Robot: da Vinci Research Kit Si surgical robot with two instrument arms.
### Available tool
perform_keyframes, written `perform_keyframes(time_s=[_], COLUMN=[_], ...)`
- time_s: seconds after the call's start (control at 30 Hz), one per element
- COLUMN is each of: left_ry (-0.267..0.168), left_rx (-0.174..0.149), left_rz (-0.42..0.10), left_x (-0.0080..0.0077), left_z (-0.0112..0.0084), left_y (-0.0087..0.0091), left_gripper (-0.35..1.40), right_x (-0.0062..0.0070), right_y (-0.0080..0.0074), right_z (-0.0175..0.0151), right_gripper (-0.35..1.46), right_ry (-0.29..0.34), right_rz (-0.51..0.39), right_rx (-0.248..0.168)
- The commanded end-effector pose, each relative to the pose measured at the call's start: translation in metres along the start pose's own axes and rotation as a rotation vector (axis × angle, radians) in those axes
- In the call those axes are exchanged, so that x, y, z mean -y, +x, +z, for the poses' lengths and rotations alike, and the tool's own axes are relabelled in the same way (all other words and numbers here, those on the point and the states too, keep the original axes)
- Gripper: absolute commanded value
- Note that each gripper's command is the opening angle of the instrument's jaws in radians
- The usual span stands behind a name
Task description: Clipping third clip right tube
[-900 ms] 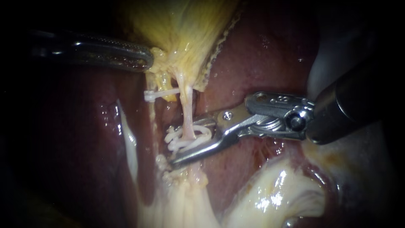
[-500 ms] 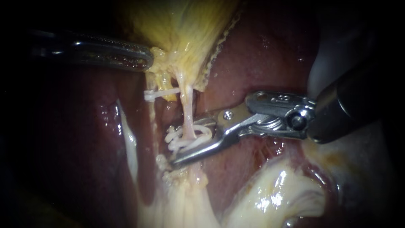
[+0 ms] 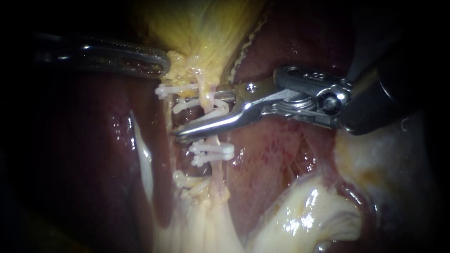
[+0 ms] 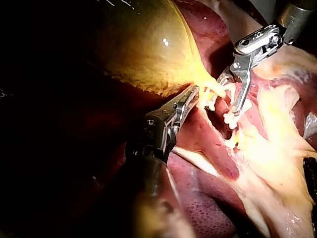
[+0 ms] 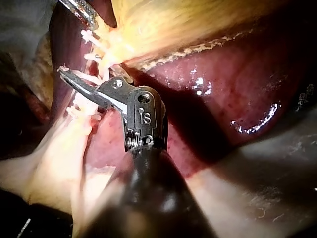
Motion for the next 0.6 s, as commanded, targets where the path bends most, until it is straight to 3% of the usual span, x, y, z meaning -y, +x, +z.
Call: perform_keyframes(time_s=[0.03, 0.1, 0.23, 0.6], left_ry=[0.000, 0.000, 0.000, 0.001], left_rx=[0.000, 0.000, 0.000, 0.000], left_rz=[0.000, 0.000, -0.006, -0.006], left_x=[0.0000, 0.0000, 0.0000, -0.0001], left_z=[0.0000, 0.0000, 0.0000, 0.0000], left_y=[0.0000, 0.0000, 0.0000, 0.0000], left_gripper=[-0.35, -0.35, -0.35, -0.35], right_x=[0.0000, -0.0001, 0.0000, -0.0002], right_y=[-0.0001, -0.0002, -0.0002, 0.0002], right_z=[0.0001, 0.0000, -0.0001, -0.0008], right_gripper=[0.45, 0.45, 0.42, 0.29], right_ry=[0.010, 0.028, 0.072, 0.096], right_rz=[0.028, 0.081, 0.152, 0.184], right_rx=[-0.023, -0.067, -0.105, -0.131])
